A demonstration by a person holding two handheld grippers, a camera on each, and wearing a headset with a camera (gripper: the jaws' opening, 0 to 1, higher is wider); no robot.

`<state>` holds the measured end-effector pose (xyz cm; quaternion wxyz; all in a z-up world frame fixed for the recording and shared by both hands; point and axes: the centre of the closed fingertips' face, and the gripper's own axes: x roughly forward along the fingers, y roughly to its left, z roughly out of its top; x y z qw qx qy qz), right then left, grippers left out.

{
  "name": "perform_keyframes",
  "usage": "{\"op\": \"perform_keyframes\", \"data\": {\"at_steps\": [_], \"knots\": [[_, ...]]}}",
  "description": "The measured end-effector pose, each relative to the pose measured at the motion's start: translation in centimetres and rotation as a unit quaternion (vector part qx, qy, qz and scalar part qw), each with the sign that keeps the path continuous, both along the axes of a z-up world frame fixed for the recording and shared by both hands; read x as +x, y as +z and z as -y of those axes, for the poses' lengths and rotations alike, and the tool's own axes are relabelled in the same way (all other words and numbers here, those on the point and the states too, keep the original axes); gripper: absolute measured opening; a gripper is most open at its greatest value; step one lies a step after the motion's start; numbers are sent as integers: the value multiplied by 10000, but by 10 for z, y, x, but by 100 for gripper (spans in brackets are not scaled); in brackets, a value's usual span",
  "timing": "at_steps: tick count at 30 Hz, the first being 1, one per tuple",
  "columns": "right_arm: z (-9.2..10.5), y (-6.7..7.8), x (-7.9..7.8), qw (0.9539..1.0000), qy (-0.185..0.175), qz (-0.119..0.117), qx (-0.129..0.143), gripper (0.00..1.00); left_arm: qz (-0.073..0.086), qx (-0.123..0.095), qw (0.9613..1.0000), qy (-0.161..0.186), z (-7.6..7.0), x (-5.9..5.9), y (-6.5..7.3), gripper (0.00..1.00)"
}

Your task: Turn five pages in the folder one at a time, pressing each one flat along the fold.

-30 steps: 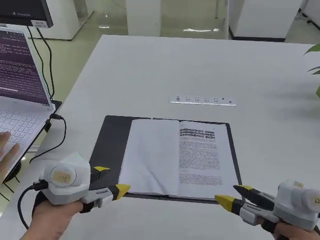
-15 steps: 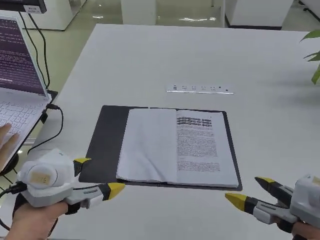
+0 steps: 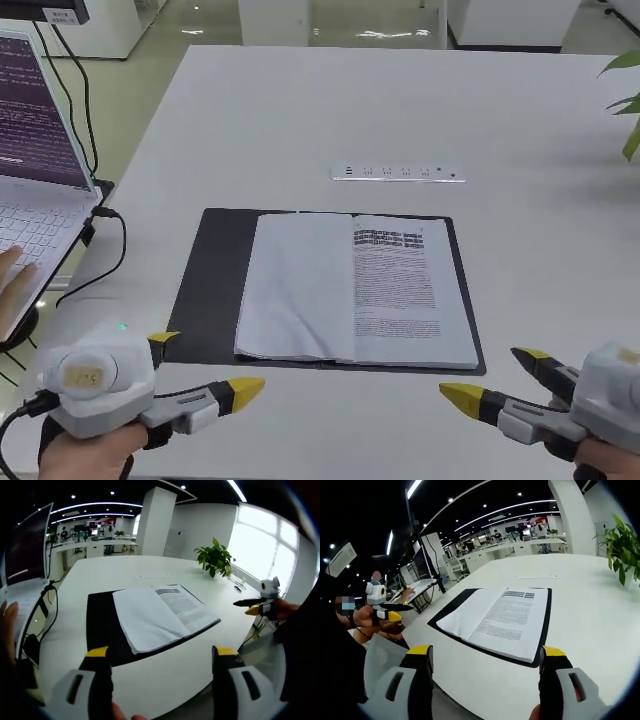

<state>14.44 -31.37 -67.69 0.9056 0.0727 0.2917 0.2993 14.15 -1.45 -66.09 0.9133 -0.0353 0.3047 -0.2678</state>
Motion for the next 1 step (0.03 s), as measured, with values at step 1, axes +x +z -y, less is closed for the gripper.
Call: {"op": "perform_keyframes", "data": {"at_steps": [1], "knots": [[-1,-1,-1,10000,17,-13,-12,87,-10,-2,10000,14,-1,-1,-1,82]]}}
